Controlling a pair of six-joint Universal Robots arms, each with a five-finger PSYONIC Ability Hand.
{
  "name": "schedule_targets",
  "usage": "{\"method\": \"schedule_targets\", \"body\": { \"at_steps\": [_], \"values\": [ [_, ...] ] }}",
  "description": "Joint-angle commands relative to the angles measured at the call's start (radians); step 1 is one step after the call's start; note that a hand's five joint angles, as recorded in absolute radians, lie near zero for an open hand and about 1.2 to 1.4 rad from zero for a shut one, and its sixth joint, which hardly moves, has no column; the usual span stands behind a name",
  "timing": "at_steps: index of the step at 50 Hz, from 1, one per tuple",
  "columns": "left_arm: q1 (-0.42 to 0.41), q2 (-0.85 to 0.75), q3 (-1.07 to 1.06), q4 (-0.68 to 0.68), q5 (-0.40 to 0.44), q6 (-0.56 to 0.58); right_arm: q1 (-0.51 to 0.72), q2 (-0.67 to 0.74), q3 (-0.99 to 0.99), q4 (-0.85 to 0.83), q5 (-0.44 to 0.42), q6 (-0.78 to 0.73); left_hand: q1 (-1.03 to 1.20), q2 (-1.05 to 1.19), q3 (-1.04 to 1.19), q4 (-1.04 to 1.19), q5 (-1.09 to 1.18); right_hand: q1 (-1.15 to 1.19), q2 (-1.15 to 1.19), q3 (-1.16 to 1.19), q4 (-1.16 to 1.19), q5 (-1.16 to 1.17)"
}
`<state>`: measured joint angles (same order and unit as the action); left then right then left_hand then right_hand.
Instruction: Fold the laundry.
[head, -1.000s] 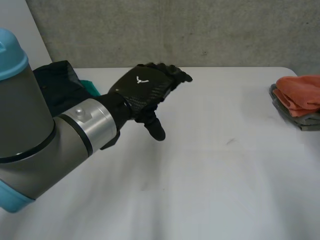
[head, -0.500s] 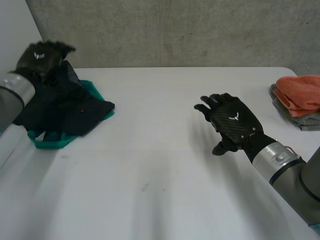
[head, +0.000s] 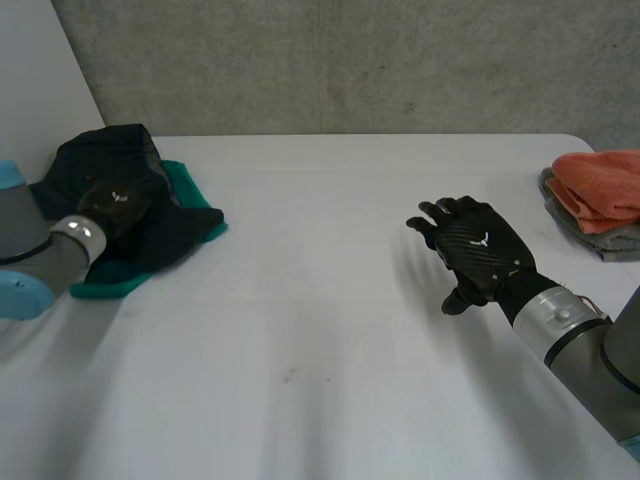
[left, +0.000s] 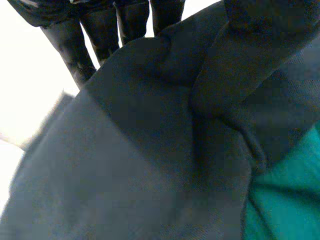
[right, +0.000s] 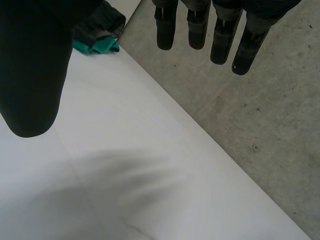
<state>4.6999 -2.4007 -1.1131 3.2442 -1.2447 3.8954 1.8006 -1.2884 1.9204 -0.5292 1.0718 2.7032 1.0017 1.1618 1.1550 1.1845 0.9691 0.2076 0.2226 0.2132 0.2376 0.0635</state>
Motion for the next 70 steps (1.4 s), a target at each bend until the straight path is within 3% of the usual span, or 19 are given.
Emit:
{"method": "schedule_targets", "body": {
  "at_steps": [1,7,11,15,18,19,21,23,28,34,40,43,47,56,62,70],
  "values": [
    [-0.191,0.291,-0.142,0.14,-0.064,-0.253,-0.001,-0.009,-0.004,0.0,0.059,-0.023,0.395,0.234,0.241,0.212,0.253,-0.033,-0.048,-0.039,-0.063,-0.064],
    [-0.41,0.442,-0.261,0.143,-0.038,-0.369,-0.024,-0.026,-0.034,0.009,0.158,-0.02,0.395,0.234,0.241,0.212,0.253,-0.033,-0.048,-0.039,-0.063,-0.064],
    [-0.613,0.465,-0.362,0.137,0.042,-0.392,-0.066,-0.043,-0.058,0.026,0.226,-0.013,0.395,0.234,0.241,0.212,0.253,-0.033,-0.048,-0.039,-0.063,-0.064],
    [-0.763,0.46,-0.442,0.129,0.129,-0.392,-0.092,-0.054,-0.078,0.031,0.261,-0.011,0.395,0.234,0.241,0.212,0.253,-0.033,-0.048,-0.039,-0.063,-0.064],
    [-0.817,0.456,-0.464,0.126,0.143,-0.387,-0.112,-0.055,-0.089,0.032,0.267,-0.011,0.392,0.232,0.239,0.209,0.25,-0.033,-0.048,-0.039,-0.063,-0.064],
    [-0.831,0.453,-0.476,0.123,0.136,-0.386,-0.115,-0.055,-0.092,0.032,0.267,-0.011,-0.085,-0.245,-0.238,-0.267,-0.227,-0.033,-0.048,-0.039,-0.063,-0.064],
    [-0.833,0.442,-0.484,0.117,0.122,-0.384,-0.122,-0.054,-0.097,0.034,0.267,-0.011,-0.61,-0.77,-0.763,-0.793,-0.752,-0.033,-0.048,-0.039,-0.063,-0.064],
    [-0.833,0.44,-0.49,0.117,0.09,-0.384,-0.126,-0.054,-0.107,0.04,0.267,-0.011,-0.811,-0.971,-0.964,-0.994,-0.953,-0.033,-0.048,-0.039,-0.063,-0.064],
    [-0.81,0.451,-0.479,0.117,-0.005,-0.384,-0.122,-0.052,-0.135,0.074,0.257,-0.013,-0.815,-0.975,-0.968,-0.997,-0.957,-0.033,-0.048,-0.039,-0.063,-0.064],
    [-0.647,0.563,-0.491,0.112,-0.176,-0.415,-0.116,-0.043,-0.215,0.176,0.224,-0.02,-0.803,-0.963,-0.956,-0.986,-0.945,-0.033,-0.048,-0.039,-0.063,-0.064],
    [-0.528,0.595,-0.476,0.106,-0.291,-0.423,-0.051,0.015,-0.351,0.348,0.08,-0.014,-0.803,-0.963,-0.956,-0.986,-0.945,-0.033,-0.048,-0.039,-0.063,-0.064],
    [-0.465,0.594,-0.468,0.095,-0.299,-0.421,0.0,0.093,-0.461,0.441,0.033,-0.007,-0.797,-0.957,-0.95,-0.98,-0.939,-0.033,-0.048,-0.039,-0.063,-0.064],
    [-0.391,0.562,-0.441,0.049,-0.291,-0.416,0.058,0.193,-0.607,0.541,0.037,-0.002,-0.797,-0.957,-0.95,-0.98,-0.939,-0.033,-0.048,-0.039,-0.063,-0.064],
    [-0.297,0.296,-0.265,-0.119,-0.289,-0.415,0.14,0.434,-0.856,0.601,0.059,0.003,-0.782,-0.942,-0.936,-0.965,-0.924,-0.023,-0.038,-0.028,-0.053,-0.053],
    [-0.28,0.184,-0.171,-0.159,-0.274,-0.407,0.174,0.582,-1.0,0.601,0.134,0.024,-0.741,-0.901,-0.895,-0.924,-0.883,0.05,0.035,0.045,0.02,0.02],
    [-0.284,0.084,-0.099,-0.162,-0.28,-0.312,0.178,0.704,-1.115,0.601,0.155,0.055,-0.451,-0.611,-0.605,-0.634,-0.593,0.264,0.249,0.259,0.234,0.234]
  ]
}}
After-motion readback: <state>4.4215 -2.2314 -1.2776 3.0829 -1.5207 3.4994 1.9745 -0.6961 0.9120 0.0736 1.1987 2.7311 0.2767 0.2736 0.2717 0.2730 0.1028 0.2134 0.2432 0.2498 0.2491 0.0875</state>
